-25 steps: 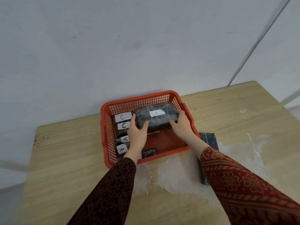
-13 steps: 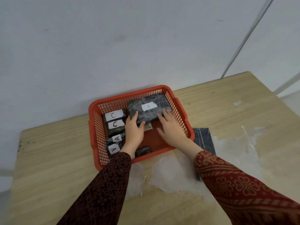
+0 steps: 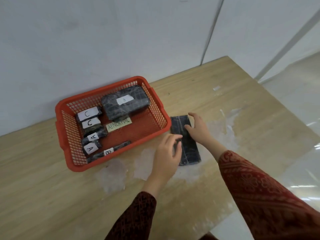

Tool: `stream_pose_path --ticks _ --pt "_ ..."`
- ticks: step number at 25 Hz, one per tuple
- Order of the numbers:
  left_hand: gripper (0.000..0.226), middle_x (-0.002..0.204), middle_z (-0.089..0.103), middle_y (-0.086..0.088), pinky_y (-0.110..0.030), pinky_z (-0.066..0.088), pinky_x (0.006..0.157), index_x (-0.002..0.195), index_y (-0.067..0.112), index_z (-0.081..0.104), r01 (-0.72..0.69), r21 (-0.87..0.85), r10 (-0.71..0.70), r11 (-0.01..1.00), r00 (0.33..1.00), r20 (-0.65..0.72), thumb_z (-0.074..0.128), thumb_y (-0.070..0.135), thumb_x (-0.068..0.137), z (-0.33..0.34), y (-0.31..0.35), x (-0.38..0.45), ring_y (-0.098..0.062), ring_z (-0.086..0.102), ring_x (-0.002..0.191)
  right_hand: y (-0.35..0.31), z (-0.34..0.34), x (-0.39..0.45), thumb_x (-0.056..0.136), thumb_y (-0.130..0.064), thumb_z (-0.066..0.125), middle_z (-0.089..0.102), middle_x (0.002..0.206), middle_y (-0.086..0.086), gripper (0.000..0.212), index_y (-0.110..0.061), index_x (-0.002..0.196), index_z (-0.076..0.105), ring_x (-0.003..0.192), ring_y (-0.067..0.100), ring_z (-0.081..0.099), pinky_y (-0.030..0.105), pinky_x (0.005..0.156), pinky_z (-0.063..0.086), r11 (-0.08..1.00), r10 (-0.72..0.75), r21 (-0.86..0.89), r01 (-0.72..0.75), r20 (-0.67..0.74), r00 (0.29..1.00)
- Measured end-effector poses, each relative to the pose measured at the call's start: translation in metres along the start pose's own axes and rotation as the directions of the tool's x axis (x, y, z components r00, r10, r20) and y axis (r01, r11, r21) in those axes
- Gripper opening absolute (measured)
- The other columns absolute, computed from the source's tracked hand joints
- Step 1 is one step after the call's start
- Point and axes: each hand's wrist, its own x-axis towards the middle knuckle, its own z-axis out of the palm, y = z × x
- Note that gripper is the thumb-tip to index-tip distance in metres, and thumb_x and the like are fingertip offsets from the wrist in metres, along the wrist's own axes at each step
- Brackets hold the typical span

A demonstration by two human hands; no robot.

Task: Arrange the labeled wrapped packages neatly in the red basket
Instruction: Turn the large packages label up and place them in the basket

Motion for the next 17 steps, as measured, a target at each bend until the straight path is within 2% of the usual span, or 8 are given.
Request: stream_pose_path --ticks 2,4,6,8,10,12,15,17 --pt "0.034 0.129 0.052 -0.004 -0.035 0.045 0.097 0.127 0.015 0.054 0.049 0.094 -0.064 0.994 0.985 0.159 0.05 0.025 0.094 0.025 -0.008 -0.015 -0.016 0.048 0.119 0.013 0.0 0.004 0.092 -0.015 0.057 0.033 0.152 0.011 0.062 -0.012 0.146 0.026 0.132 0.027 0.039 0.035 0.1 0.038 0.984 0.097 0.131 -0.118 0.157 0.983" --pt "0.055 0.155 0.023 -0.007 -0.04 0.029 0.114 0.143 0.021 0.036 0.081 0.269 -0.174 0.96 0.923 0.342 0.053 0.034 0.092 0.04 -0.021 -0.024 -0.026 0.017 0.144 0.019 0.004 0.003 0.094 -0.014 0.054 0.031 0.154 0.007 0.063 -0.016 0.148 0.022 0.121 0.016 0.043 0.024 0.086 0.043 0.923 0.111 0.333 -0.192 0.249 0.962" --pt "0.07 0.16 -0.007 -0.005 -0.042 0.019 0.116 0.149 0.026 0.017 0.04 0.406 -0.232 0.913 0.868 0.438 0.055 0.035 0.091 0.048 -0.031 -0.03 -0.027 -0.009 0.146 0.02 0.01 -0.001 0.095 -0.011 0.051 0.035 0.15 0.006 0.058 -0.016 0.147 0.025 0.107 0.007 0.046 0.011 0.068 0.046 0.863 0.123 0.449 -0.232 0.26 0.958" --pt "0.071 0.159 -0.015 -0.005 -0.043 0.029 0.114 0.15 0.027 0.012 -0.004 0.454 -0.222 0.891 0.869 0.443 0.054 0.024 0.093 0.051 -0.034 -0.03 -0.029 -0.01 0.146 0.022 0.013 -0.007 0.096 -0.008 0.049 0.042 0.141 0.005 0.054 -0.015 0.146 0.03 0.092 -0.002 0.05 0.007 0.054 0.049 0.819 0.133 0.521 -0.242 0.238 0.962" --pt "0.068 0.16 -0.011 -0.006 -0.042 0.037 0.108 0.15 0.027 0.014 -0.028 0.425 -0.177 0.905 0.884 0.434 0.051 0.017 0.094 0.047 -0.031 -0.027 -0.029 -0.002 0.147 0.022 0.009 -0.012 0.096 -0.007 0.048 0.045 0.129 0.002 0.051 -0.015 0.144 0.034 0.087 -0.004 0.051 0.007 0.051 0.049 0.81 0.15 0.537 -0.235 0.198 0.969" --pt "0.065 0.16 -0.005 -0.004 -0.04 0.038 0.109 0.15 0.026 0.018 -0.031 0.302 -0.112 0.953 0.889 0.445 0.052 0.019 0.095 0.04 -0.023 -0.022 -0.025 0.004 0.147 0.019 -0.005 -0.015 0.096 -0.008 0.048 0.049 0.124 0.002 0.046 -0.016 0.141 0.04 0.087 0.001 0.054 0.012 0.055 0.051 0.826 0.17 0.519 -0.219 0.141 0.975" --pt "0.058 0.16 0.014 0.0 -0.028 0.032 0.109 0.147 0.034 0.025 0.044 0.039 -0.056 0.998 0.907 0.417 0.05 0.035 0.095 0.015 0.006 -0.006 -0.017 0.018 0.144 0.009 -0.035 -0.021 0.097 -0.015 0.049 0.059 0.125 0.006 0.038 -0.014 0.134 0.051 0.103 0.018 0.062 0.025 0.076 0.053 0.855 0.107 0.507 -0.109 0.034 0.994" --pt "0.051 0.147 0.043 0.0 -0.024 0.039 0.101 0.141 0.038 0.035 0.08 -0.129 -0.031 0.988 0.939 0.342 0.051 0.04 0.093 -0.01 0.028 0.011 -0.01 0.043 0.13 -0.003 -0.052 -0.028 0.099 -0.022 0.044 0.058 0.13 0.005 0.034 -0.013 0.13 0.055 0.119 0.018 0.055 0.026 0.095 0.048 0.858 -0.034 0.511 0.052 -0.045 0.998"
